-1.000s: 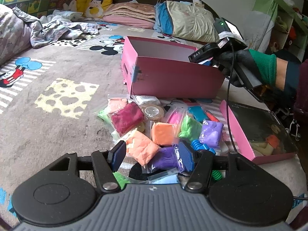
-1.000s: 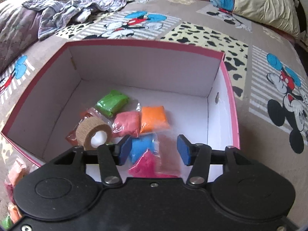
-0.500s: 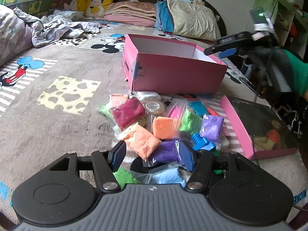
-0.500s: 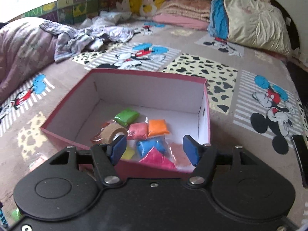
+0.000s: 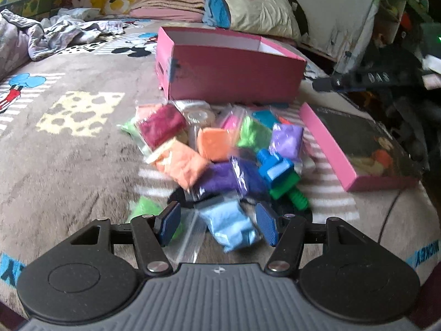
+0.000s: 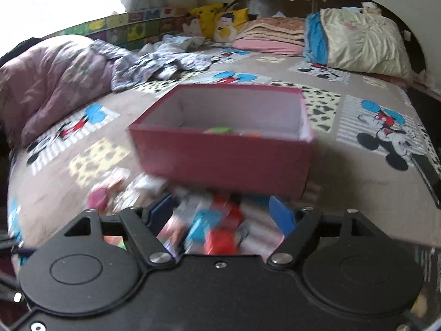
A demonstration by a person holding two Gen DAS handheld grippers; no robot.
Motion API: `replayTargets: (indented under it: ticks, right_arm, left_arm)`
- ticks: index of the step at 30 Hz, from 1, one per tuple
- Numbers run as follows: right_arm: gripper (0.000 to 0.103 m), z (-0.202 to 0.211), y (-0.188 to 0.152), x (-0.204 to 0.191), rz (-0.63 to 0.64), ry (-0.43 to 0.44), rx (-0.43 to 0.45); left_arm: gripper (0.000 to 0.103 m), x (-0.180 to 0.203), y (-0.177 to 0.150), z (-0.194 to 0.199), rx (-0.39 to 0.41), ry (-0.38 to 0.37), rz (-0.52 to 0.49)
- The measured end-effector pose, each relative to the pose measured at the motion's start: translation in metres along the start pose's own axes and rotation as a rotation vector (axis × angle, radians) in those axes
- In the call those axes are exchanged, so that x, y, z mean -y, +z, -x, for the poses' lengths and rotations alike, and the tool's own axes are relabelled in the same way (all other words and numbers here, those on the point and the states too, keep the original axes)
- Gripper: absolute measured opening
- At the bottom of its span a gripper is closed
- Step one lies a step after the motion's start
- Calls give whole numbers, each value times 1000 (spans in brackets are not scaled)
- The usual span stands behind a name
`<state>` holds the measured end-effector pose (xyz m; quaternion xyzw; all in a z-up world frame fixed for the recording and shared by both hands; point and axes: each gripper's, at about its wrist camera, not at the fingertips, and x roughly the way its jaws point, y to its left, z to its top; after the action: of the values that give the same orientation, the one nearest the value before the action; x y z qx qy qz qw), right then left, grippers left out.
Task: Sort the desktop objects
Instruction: 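Lift the right gripper out of the box back toward the pile, then grasp the green clay bag with left while right grasps the light blue clay bag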
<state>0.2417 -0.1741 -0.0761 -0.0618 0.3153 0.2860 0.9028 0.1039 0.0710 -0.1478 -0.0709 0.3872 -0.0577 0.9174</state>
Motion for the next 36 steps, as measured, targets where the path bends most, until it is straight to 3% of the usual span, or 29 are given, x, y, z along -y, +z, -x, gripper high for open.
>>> replayTargets:
  ticks: [6,14,22,29,30,36]
  right_arm:
    - [77,10,-47,-37,88,51,-38]
    - [77,10,-80,-86,137,181,-60]
    - [76,-6,-91,-129,205,250,-81]
    - [76,-23,-101,-147,228,242,-115]
    - [76,-25,-101,-147,224,238,-117]
    - [76,-35,-102,-149,208,217,-126]
  left_arm:
    - [59,-8,-15,7,-1,89,-32]
    - [59,-38,-14,4,-14,130,0]
    - [59,-52,-6,-21,-66,56,-32]
    - [59,-53,-2,-32,-88,25,-67]
    - [54,-52,-2,-32,-85,23,-67]
    - [49,-52,-4,-26,-70,26,-47]
